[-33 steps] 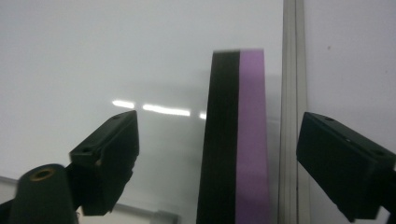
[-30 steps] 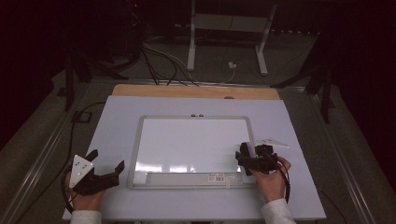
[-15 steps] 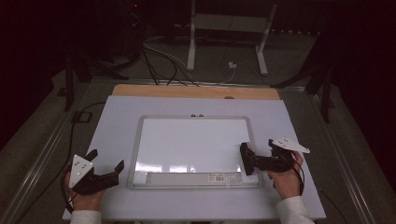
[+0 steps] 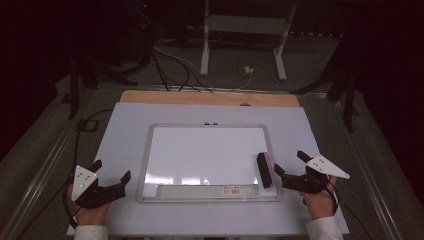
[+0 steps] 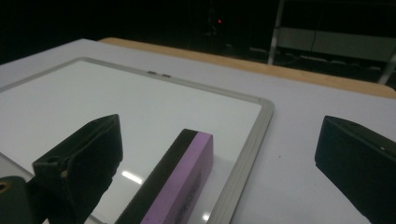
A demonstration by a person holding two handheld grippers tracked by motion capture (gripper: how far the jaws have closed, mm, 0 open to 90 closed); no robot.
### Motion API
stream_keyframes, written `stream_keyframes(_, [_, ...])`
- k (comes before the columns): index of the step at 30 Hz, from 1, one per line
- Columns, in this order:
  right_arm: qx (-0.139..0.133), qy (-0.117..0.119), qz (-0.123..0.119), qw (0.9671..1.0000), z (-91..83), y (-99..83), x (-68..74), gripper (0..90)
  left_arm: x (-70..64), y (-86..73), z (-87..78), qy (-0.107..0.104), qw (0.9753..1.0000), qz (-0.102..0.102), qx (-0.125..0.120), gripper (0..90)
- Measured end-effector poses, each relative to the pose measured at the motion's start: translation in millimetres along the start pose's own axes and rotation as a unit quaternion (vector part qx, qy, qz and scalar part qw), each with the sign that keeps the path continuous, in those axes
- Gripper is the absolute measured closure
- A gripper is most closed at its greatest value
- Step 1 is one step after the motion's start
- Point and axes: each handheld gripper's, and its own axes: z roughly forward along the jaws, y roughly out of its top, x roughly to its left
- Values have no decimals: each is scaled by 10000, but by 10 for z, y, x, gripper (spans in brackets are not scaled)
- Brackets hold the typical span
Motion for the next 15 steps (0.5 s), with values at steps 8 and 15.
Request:
stream_keyframes(8, [-134, -90, 6, 9999, -60, -93, -65, 12, 4, 16, -8, 8, 9999, -69, -99, 7])
stream_keyframes(15, [-123, -148, -57, 9998, -54, -118, -63, 12, 25, 10, -10, 78, 9999, -119, -88, 7])
